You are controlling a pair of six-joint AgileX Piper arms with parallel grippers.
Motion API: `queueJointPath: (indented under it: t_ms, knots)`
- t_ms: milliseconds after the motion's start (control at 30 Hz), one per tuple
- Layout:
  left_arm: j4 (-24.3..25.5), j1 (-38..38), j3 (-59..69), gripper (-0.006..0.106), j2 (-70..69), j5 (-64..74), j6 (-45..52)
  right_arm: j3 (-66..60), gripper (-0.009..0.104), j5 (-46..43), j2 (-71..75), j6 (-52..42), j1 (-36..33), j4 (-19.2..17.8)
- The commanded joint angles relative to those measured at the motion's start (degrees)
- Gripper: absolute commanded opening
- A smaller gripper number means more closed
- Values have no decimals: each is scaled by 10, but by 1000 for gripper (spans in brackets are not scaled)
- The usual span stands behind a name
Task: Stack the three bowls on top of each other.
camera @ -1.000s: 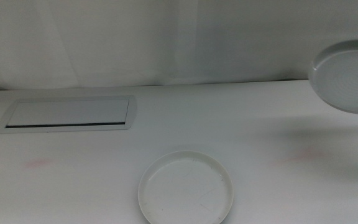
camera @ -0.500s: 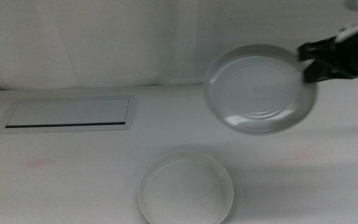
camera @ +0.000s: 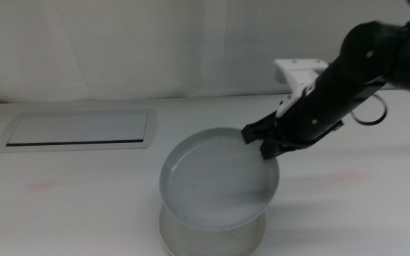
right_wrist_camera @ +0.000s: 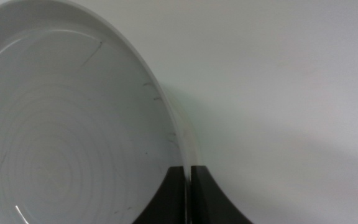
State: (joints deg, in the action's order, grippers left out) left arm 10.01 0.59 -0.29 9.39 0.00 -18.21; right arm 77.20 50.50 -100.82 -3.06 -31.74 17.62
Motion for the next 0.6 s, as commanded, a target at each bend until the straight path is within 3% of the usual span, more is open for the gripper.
queueJointPath:
  t_ms: [0,367,567]
  knots:
    - [0,1,21,-3,-2,-9,-5,-2,-3,-19,-20,3,-16,-1]
    - [0,1,21,-3,-2,-9,-5,-2,-3,-28,-100,31,-44,-35]
    - [0,1,21,-3,-2,-9,-5,-2,-3,-25,-122,31,-47,-36]
